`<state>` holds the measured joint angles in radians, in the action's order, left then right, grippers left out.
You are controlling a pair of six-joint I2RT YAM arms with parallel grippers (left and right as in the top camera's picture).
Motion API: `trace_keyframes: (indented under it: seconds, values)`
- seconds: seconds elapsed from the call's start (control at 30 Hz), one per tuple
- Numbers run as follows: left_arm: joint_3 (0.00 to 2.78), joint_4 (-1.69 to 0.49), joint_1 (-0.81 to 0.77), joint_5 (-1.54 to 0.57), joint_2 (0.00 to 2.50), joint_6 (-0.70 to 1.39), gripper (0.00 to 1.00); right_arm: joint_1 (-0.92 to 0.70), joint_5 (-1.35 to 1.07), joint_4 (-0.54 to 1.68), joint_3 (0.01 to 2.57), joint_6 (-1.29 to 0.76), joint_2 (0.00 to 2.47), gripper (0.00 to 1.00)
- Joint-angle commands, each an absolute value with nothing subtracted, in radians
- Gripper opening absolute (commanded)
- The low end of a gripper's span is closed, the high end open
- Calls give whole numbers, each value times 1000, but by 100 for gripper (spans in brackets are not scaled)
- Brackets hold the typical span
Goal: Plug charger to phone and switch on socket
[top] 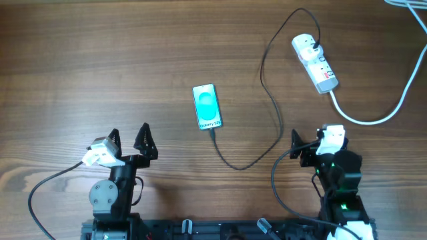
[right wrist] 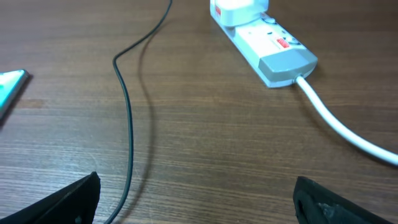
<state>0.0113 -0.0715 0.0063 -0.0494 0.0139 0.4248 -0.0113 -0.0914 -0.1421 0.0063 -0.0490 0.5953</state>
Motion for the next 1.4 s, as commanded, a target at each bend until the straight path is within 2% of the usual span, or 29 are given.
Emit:
trace_keyframes:
  seconds: [0.0,0.07,0.6,1.37]
  values:
    - [6,-76,0,-36,7,420,100,-7,-115,-65,5,-63,471,100]
    - [6,-76,0,-36,7,420,100,-7,-124,-4,5,-63,398,100]
    - [6,-76,0,-36,7,420,100,-7,-123,-7,5,-25,0,100]
    - [6,-76,0,-36,7,420,100,-7,-123,-7,5,-33,10,100]
